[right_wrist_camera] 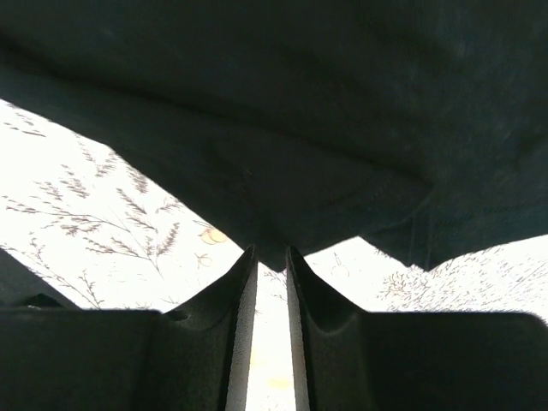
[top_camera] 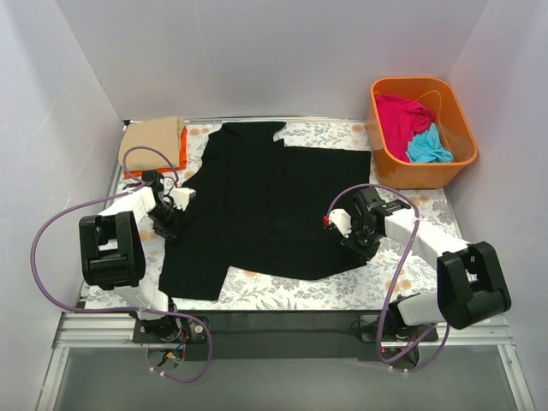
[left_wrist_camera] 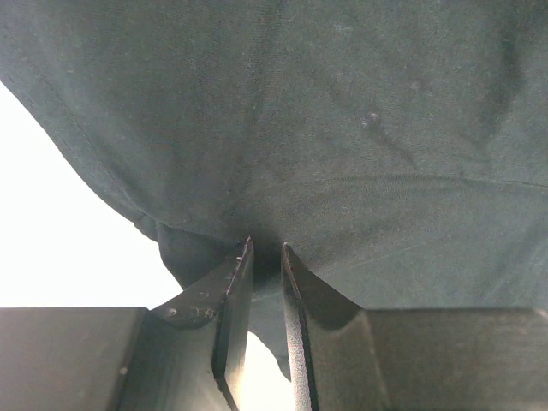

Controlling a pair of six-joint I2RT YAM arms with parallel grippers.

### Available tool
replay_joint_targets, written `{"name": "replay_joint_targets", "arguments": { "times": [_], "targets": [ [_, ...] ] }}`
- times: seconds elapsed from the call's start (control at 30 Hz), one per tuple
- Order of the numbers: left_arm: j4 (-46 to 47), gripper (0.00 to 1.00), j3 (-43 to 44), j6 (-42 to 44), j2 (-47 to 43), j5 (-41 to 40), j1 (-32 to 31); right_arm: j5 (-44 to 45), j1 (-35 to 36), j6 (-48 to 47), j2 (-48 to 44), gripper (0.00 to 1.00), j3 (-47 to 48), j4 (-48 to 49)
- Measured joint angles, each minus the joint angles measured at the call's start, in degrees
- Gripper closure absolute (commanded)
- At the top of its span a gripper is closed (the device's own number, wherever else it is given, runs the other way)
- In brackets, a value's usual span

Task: Fold and stack the t-shirts
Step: Flatten the tshirt out

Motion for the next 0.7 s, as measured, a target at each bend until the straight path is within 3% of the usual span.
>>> {"name": "replay_joint_targets", "arguments": {
  "times": [0.47, 0.7],
  "targets": [
    [0.0, 0.79, 0.0, 0.2, 0.2, 0.0, 0.0, 3.5, 3.6, -0.7, 4.4, 0.82, 0.6, 0.1],
    [-0.5, 0.79, -2.6, 1.4, -1.7, -0.2, 0.0, 5.9, 4.7, -1.9, 3.8, 0.81, -0.3, -5.7]
  ]
}}
